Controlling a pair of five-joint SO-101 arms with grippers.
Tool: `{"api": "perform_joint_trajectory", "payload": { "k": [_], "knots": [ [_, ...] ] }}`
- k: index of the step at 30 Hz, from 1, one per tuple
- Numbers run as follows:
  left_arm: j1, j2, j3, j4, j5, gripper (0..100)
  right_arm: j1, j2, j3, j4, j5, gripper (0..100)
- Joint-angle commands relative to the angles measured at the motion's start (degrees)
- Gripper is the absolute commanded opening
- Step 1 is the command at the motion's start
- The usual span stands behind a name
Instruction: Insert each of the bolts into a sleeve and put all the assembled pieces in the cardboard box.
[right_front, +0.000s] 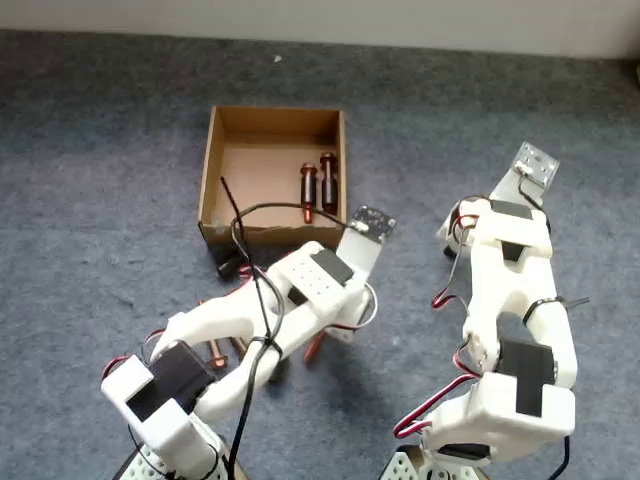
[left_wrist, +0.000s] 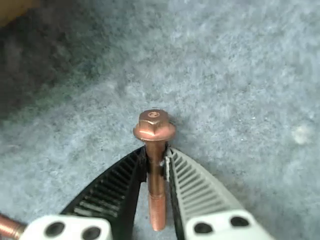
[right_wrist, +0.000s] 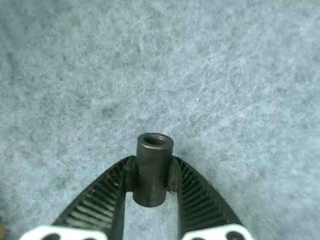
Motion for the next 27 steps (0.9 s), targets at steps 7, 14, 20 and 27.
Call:
{"api": "perform_joint_trajectory", "payload": {
  "k": [7, 14, 20, 27],
  "knots": [
    [-9.45, -25.98, 1.45, 3.34, -4.92, 0, -5.76, -22.46, 8.31, 1.89, 0.97, 0.5],
    [-22.20, -47.87, 11.65, -3.08, -4.57, 0, -18.33, -34.51, 20.88, -4.09, 10.11, 0.5],
    [-28.18, -63.52, 23.87, -13.27, -4.40, 0, -27.30, -41.89, 30.29, -10.24, 13.45, 0.5],
    [-30.81, -77.41, 34.24, -21.71, -4.40, 0, -35.74, -50.51, 43.91, -25.27, 14.07, 0.5]
  ]
}}
